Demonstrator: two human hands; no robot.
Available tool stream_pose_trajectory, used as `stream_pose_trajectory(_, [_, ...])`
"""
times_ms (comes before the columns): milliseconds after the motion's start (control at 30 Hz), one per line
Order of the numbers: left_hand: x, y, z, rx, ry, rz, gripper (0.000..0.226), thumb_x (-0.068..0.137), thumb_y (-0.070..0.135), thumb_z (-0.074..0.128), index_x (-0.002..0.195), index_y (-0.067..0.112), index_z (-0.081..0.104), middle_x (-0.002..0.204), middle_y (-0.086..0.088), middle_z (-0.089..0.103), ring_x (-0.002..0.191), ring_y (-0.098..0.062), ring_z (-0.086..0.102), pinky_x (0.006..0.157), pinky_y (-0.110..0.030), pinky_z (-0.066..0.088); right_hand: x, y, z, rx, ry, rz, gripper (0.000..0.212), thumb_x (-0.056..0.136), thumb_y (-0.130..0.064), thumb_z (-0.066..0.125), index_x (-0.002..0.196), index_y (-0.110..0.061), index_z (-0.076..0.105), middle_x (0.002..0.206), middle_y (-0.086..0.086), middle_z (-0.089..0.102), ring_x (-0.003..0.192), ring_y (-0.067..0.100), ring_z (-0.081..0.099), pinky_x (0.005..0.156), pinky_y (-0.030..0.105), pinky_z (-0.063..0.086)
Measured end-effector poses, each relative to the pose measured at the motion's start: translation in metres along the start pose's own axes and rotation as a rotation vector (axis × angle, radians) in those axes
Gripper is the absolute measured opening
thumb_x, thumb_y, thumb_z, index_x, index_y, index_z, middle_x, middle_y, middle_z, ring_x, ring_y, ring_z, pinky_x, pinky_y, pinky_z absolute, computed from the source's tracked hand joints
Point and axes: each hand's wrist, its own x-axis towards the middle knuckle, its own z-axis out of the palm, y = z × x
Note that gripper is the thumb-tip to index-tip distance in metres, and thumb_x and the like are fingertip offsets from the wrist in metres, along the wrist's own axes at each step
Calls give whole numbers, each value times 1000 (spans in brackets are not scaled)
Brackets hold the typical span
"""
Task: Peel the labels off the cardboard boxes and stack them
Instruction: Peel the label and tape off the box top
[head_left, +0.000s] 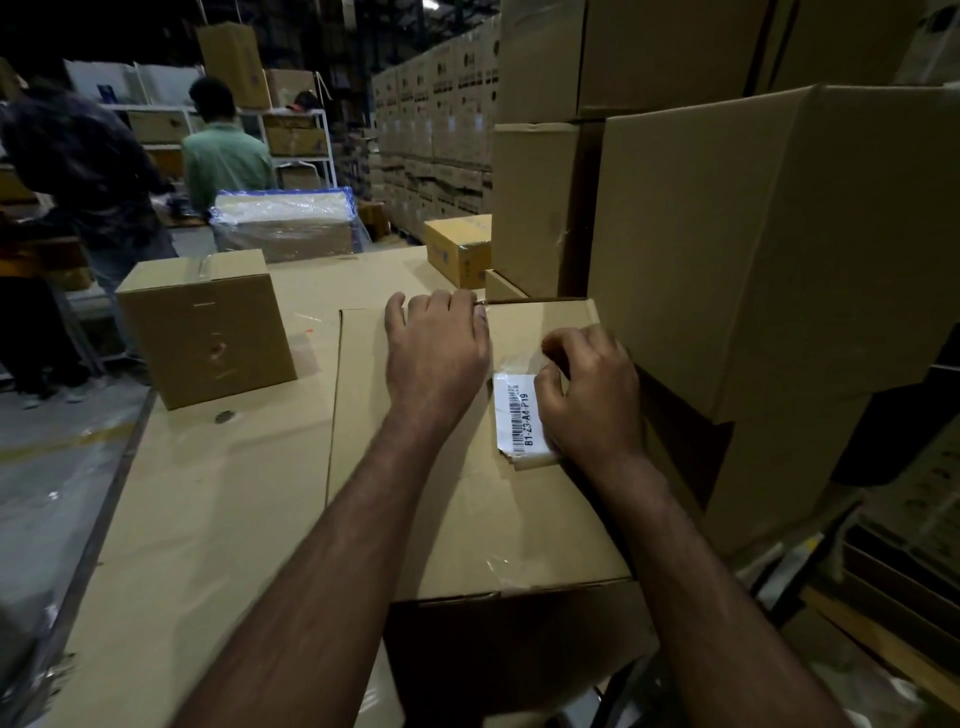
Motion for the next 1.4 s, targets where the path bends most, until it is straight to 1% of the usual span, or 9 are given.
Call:
stream_pose_trajectory(333, [-1, 1, 0, 6, -9, -8, 45, 104, 40, 25, 130, 20, 57, 125, -4, 65, 119, -23, 56, 116, -49, 25, -1, -1, 1, -23, 14, -13, 10, 87, -23, 54, 95, -18, 57, 97, 2, 59, 88, 16, 51, 78, 37, 47])
stream_pose_trajectory(433, [-1, 1, -1, -5, -16, -18, 45, 105, 40, 26, 131, 20, 56, 127, -4, 64, 121, -23, 55, 117, -49, 24, 0, -1, 1, 33, 28, 7, 21, 87, -19, 56, 107, -16, 58, 104, 3, 62, 93, 18, 55, 81, 36, 48])
stream_pose_trajectory(533, [-2, 1, -1, -4, -18, -24, 44, 105, 40, 26, 132, 20, 56, 128, -3, 64, 121, -22, 55, 118, -49, 23, 0, -2, 2, 11, 21, 5, 25, 86, -25, 52, 107, -15, 63, 105, 4, 63, 95, 19, 56, 81, 41, 51])
stream_pose_trajectory(667, [-2, 1, -1, -3, -7, -22, 44, 105, 40, 26, 130, 20, 56, 126, -3, 64, 120, -22, 55, 117, -49, 24, -1, 1, 2, 24, 25, 7, 13, 90, -21, 59, 101, -19, 65, 101, 1, 61, 92, 16, 54, 75, 41, 52])
stream_pose_trajectory(833, [-3, 2, -3, 5, -8, -23, 45, 105, 40, 26, 131, 20, 56, 126, -3, 64, 120, -22, 55, 117, -48, 24, -3, 0, -1, 56, 17, 3, 5, 89, -19, 60, 93, -22, 62, 96, -2, 58, 89, 14, 52, 72, 38, 52])
stream_pose_trajectory(1000, [-4, 3, -5, -2, -12, -23, 46, 105, 41, 25, 132, 20, 55, 128, -3, 63, 121, -21, 54, 117, -48, 23, -3, -2, -6, 131, 34, 38, 21, 89, -19, 63, 110, -19, 63, 104, 0, 62, 91, 14, 57, 75, 34, 53])
stream_pose_trajectory(1200, [-6, 3, -4, 9, -10, -32, 45, 105, 41, 27, 133, 20, 55, 129, -4, 63, 122, -22, 54, 117, -49, 23, 0, -6, -2, 49, 55, 48, 5, 92, -23, 62, 93, -20, 65, 96, 0, 62, 88, 15, 55, 71, 35, 51])
stream_pose_trajectory(1333, [-5, 3, -4, 10, -10, -30, 45, 105, 41, 26, 132, 20, 55, 128, -3, 63, 122, -22, 54, 117, -48, 23, -3, -3, -3, 50, 28, -3, 3, 92, -22, 62, 92, -20, 65, 97, -1, 60, 90, 15, 52, 71, 30, 43])
stream_pose_trajectory(1400, [-5, 3, -3, 5, -9, -32, 45, 105, 41, 26, 132, 20, 55, 127, -3, 63, 121, -22, 55, 117, -48, 23, -4, -1, -6, 88, 22, -16, 3, 92, -21, 62, 95, -20, 64, 97, -2, 60, 91, 15, 53, 71, 30, 44])
